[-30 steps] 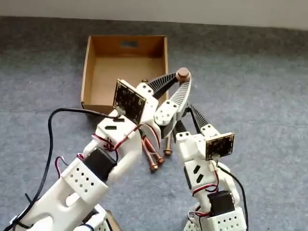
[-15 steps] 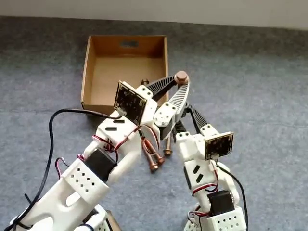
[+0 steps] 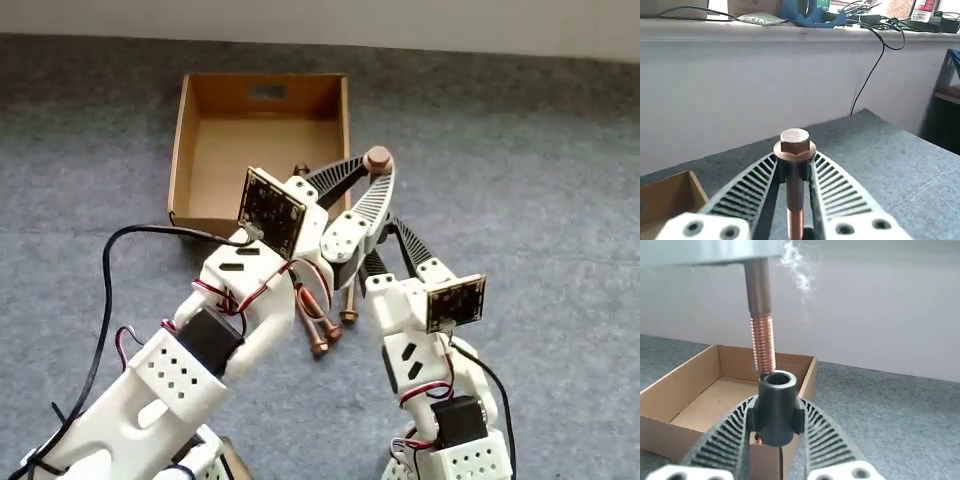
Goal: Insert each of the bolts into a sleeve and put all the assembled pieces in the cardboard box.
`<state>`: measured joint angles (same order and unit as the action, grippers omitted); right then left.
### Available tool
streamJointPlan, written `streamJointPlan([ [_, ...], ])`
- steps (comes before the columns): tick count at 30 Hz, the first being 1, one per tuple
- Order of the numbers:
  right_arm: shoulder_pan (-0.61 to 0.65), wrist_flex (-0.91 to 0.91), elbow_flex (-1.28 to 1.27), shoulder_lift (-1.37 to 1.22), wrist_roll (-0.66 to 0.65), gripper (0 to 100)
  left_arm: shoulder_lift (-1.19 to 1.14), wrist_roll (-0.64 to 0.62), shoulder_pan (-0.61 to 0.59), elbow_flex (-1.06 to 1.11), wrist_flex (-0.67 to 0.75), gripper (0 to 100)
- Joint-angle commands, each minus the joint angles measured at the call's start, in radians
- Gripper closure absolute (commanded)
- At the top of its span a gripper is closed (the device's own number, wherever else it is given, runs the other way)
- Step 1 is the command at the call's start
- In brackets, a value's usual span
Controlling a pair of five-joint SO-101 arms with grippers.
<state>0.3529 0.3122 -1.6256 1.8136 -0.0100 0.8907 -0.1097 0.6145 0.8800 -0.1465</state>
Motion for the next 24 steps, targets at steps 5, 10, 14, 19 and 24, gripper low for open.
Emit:
streamJointPlan([
  [5,0.004,-0.022,0.012,0.013,-0.009,99.3,0.001,-0.008,0.048,-0.058,0.023,99],
  [10,0.004,-0.022,0.012,0.013,-0.009,99.3,0.001,-0.006,0.047,-0.056,0.020,99],
  [14,0.004,-0.022,0.012,0.013,-0.009,99.3,-0.001,-0.006,0.047,-0.047,0.018,99],
  [19,0.004,-0.022,0.012,0.013,-0.009,99.3,-0.001,-0.006,0.044,0.005,0.018,99],
  [24,0.004,-0.022,0.013,0.013,-0.009,99.3,-0.001,-0.006,0.005,0.015,0.017,99],
])
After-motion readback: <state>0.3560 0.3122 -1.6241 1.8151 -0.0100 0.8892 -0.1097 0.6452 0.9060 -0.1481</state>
